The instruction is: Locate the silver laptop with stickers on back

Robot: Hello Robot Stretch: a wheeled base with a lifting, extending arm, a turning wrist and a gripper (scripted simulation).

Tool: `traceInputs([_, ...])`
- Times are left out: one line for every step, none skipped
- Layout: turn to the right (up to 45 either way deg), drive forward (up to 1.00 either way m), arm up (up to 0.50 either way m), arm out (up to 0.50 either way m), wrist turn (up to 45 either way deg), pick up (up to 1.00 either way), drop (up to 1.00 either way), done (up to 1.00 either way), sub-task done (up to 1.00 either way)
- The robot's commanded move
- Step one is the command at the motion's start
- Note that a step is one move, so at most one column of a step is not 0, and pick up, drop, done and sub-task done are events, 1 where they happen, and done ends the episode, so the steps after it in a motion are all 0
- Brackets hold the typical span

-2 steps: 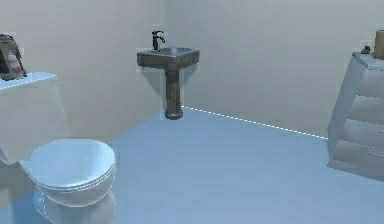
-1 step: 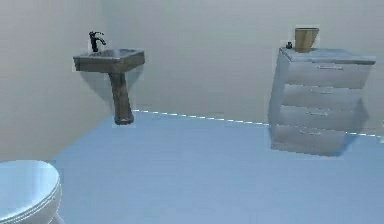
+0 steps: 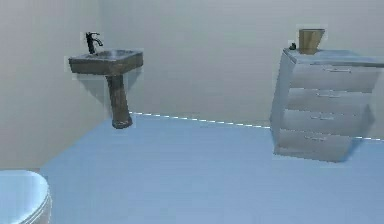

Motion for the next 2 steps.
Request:
traceInputs([-45.0, 0.00, 0.00, 0.00, 0.0, 0.00, 0.00, 0.00, 0.00])
traceInputs([-39.0, 0.00, 0.00, 0.00, 0.0, 0.00, 0.00, 0.00, 0.00])
